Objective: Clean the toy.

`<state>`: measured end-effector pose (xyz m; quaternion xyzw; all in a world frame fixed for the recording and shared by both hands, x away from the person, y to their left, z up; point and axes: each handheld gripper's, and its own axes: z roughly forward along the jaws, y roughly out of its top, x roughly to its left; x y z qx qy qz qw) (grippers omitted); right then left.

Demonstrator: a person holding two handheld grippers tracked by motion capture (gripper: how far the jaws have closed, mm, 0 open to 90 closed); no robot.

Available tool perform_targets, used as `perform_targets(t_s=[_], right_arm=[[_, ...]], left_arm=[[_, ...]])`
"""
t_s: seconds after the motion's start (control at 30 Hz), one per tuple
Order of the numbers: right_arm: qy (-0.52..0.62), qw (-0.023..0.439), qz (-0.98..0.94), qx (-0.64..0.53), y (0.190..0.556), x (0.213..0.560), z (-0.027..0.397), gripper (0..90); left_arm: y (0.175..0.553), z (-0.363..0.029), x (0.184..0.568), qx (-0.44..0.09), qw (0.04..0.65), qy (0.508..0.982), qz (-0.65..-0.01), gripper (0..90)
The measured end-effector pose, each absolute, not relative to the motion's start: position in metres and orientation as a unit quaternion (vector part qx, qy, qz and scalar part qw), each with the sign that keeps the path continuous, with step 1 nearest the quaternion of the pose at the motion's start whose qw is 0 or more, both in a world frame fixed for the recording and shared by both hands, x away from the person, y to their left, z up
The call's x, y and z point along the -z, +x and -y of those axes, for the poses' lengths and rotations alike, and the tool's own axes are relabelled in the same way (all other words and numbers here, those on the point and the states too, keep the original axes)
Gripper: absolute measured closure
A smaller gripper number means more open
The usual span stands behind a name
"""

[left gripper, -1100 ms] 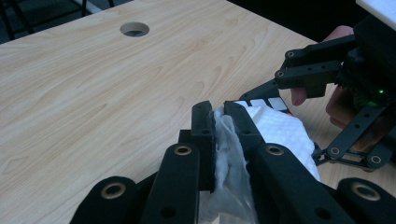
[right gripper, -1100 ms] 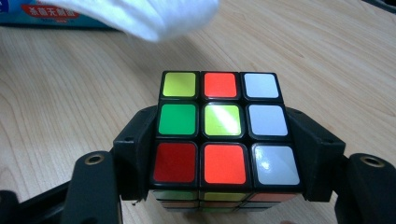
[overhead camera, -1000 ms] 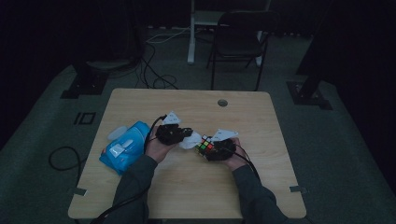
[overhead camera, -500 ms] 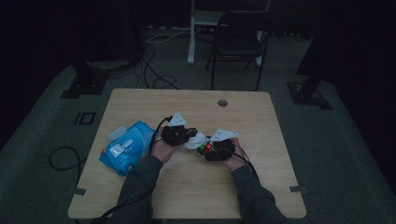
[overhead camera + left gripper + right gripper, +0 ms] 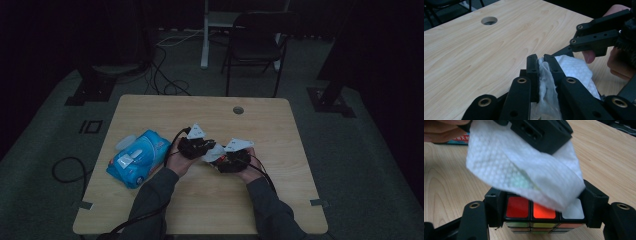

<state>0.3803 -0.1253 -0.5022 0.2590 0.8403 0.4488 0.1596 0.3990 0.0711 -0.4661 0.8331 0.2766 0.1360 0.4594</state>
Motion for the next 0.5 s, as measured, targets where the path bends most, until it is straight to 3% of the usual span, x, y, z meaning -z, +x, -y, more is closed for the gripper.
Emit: perform_targets(t_s=[0.5], right_arm=[[0.260,0.163,-0.838,-0.451,0.380,0.500,0.127,34.2]], left_arm=[[0.393,-0.060,0.464,-0.140,0.450,0.845,-0.251,84.8]])
